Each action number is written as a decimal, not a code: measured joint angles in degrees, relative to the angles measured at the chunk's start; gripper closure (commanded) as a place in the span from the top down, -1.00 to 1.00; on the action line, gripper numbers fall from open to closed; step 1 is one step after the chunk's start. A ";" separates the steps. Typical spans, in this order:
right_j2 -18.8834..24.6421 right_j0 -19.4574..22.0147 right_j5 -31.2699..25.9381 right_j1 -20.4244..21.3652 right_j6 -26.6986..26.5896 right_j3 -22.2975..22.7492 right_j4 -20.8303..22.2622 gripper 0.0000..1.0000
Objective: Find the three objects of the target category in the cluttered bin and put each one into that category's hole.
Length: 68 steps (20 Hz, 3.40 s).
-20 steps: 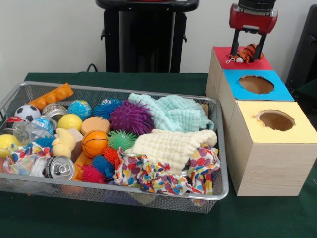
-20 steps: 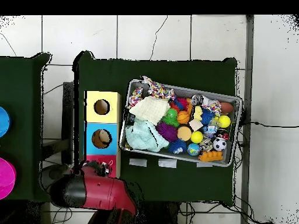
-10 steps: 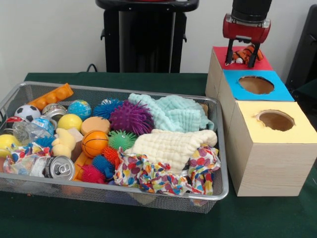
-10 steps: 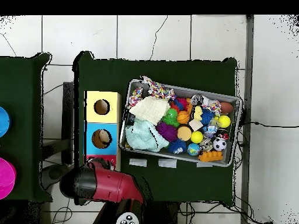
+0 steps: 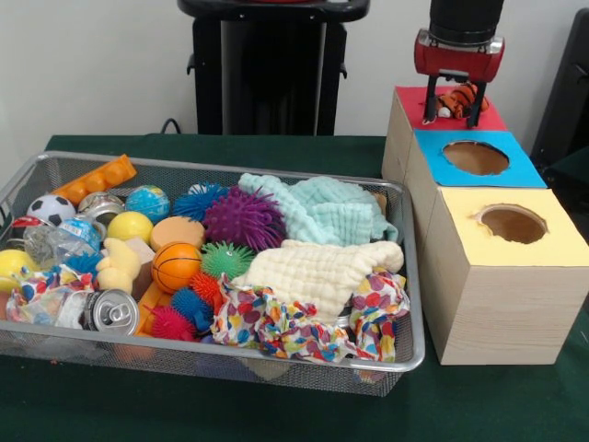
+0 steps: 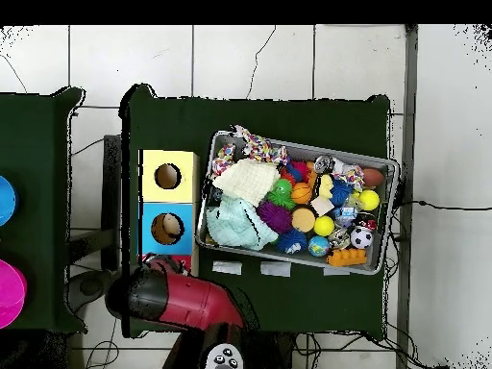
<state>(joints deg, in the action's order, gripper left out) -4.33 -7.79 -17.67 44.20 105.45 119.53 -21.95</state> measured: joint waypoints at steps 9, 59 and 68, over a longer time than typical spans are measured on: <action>0.52 -3.70 -2.15 1.44 0.00 0.00 -2.87 1.00; -20.04 -16.79 -9.64 -0.98 0.00 -15.84 12.98 1.00; -20.12 -11.15 -9.95 -1.03 0.00 -20.37 17.98 1.00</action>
<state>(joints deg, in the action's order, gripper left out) -24.45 -18.94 -27.62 43.18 105.45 99.16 -3.97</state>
